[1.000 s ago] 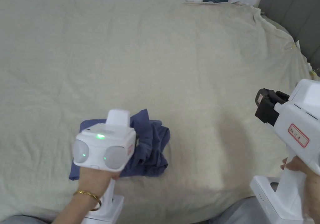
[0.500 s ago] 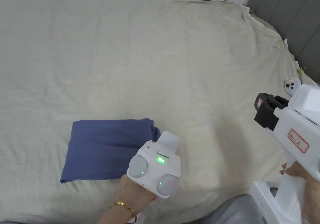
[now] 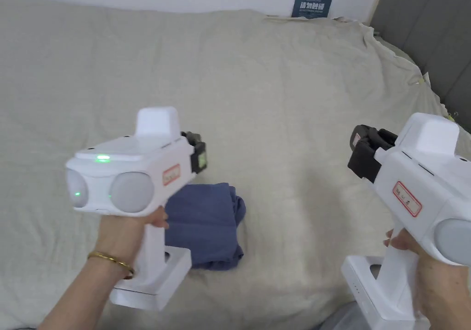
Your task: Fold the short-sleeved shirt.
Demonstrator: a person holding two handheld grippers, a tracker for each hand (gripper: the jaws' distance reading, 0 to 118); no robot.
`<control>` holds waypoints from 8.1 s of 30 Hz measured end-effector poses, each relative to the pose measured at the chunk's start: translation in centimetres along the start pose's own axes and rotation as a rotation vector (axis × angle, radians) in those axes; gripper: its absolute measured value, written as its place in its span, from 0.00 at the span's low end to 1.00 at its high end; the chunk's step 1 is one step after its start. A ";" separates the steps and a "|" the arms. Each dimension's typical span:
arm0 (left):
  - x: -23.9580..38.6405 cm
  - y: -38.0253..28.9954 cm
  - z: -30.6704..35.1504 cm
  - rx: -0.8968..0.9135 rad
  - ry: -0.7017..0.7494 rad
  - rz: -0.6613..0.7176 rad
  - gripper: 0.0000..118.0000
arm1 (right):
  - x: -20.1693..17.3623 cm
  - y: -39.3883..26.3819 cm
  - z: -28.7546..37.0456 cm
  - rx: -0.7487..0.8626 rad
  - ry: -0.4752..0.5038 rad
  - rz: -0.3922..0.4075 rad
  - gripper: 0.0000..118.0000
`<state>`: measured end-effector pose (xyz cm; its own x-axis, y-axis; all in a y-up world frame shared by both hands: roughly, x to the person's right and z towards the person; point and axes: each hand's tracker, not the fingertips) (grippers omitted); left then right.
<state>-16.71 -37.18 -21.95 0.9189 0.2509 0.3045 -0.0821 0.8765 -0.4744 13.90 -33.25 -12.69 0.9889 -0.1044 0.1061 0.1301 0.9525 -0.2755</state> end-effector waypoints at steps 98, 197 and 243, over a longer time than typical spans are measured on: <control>-48.9 8.5 7.5 -0.749 0.988 0.103 0.15 | -11.0 -3.5 -6.9 -0.123 0.114 0.007 0.00; -3.2 -1.5 2.7 0.270 0.346 -0.209 0.00 | -3.5 -1.1 -2.8 0.101 0.074 0.103 0.00; -1.9 -1.0 3.3 0.288 0.321 -0.237 0.00 | -3.2 -1.0 -2.0 0.109 0.079 0.094 0.00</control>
<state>-19.66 -37.21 -19.30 0.9939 -0.0691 0.0854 0.0822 0.9835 -0.1610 10.76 -34.46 -14.66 0.9995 -0.0316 0.0084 0.0326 0.9840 -0.1749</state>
